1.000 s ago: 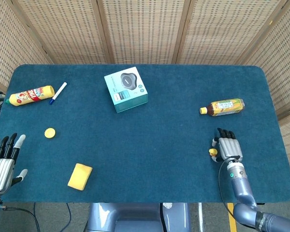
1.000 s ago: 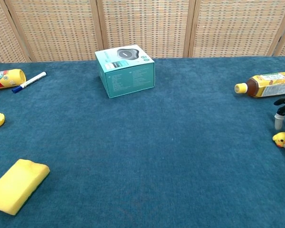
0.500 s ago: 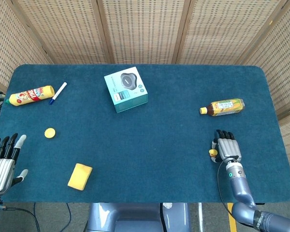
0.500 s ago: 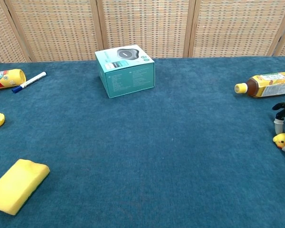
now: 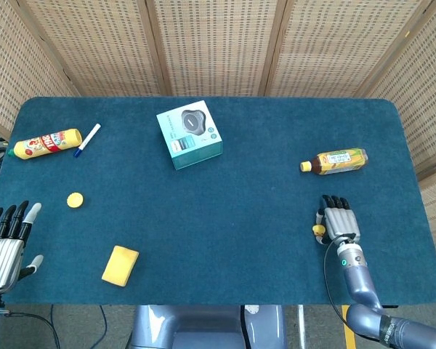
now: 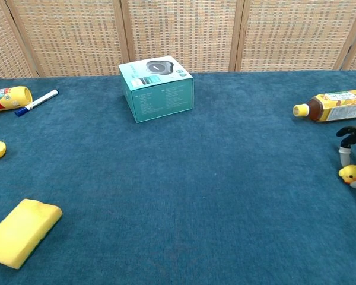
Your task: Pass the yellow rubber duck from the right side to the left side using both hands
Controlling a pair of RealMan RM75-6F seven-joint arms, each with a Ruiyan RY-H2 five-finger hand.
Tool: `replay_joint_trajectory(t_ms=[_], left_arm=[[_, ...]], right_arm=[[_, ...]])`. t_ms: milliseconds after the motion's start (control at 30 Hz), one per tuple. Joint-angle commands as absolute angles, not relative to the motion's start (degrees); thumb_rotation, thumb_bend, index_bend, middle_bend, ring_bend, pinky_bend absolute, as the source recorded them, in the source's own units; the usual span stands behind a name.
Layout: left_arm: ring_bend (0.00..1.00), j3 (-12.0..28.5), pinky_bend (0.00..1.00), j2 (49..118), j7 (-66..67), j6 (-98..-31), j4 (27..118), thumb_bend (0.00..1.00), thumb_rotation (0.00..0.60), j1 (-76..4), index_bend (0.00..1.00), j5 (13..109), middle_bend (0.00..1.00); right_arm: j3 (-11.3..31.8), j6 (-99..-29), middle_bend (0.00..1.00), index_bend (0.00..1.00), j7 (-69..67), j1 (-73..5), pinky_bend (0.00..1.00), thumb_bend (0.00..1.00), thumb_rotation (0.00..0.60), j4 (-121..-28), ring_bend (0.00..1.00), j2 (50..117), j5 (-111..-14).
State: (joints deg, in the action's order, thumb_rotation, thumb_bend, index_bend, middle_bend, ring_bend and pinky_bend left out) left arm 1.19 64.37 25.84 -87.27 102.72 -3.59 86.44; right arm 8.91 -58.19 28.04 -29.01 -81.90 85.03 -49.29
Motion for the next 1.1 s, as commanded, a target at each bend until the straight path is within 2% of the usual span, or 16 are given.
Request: replay_joint_trajectory(t_ms=[33,300,500,767,1100], left_arm=[[0.00,1.2,0.00,64.4,25.9,-87.3,102.7,0.22,0.600,-3.6,0.00,86.4,0.00],[0.00,1.2,0.00,64.3,25.8,-87.5,102.8,0.21,0.600,-3.5,0.00,86.6,0.00],[0.00,1.3,0.00,64.0,25.1,-87.2,102.8,0.21,0.600,-3.6,0.00,86.2,0.00],[0.00,1.6,0.00,63.9,23.9,-86.2,101.9,0.21,0.600,-4.0,0.00,85.3,0.00],[0.00,2.0,0.00,64.3,22.9,-85.5,100.8,0.21,0.600,-4.4,0.00,84.3,0.00]], right_arm=[[9.1,-59.2,0.07,0.54,29.0,-29.3,0.00,0.22,0.600,-83.5,0.00,84.2,-49.8],[10.5,-62.9,0.07,0.54,34.1,-31.2,0.00,0.22,0.600,-91.6,0.00,82.3,-50.2],[11.6,-65.7,0.07,0.54,42.4,-34.8,0.00,0.21,0.600,-97.6,0.00,84.0,-48.0],[13.8,-69.1,0.07,0.53,54.4,-42.1,0.00,0.21,0.600,-99.9,0.00,92.6,-42.8],[19.1,-68.8,0.07,0.54,63.0,-52.8,0.00,0.21,0.600,-91.3,0.00,106.1,-33.9]])
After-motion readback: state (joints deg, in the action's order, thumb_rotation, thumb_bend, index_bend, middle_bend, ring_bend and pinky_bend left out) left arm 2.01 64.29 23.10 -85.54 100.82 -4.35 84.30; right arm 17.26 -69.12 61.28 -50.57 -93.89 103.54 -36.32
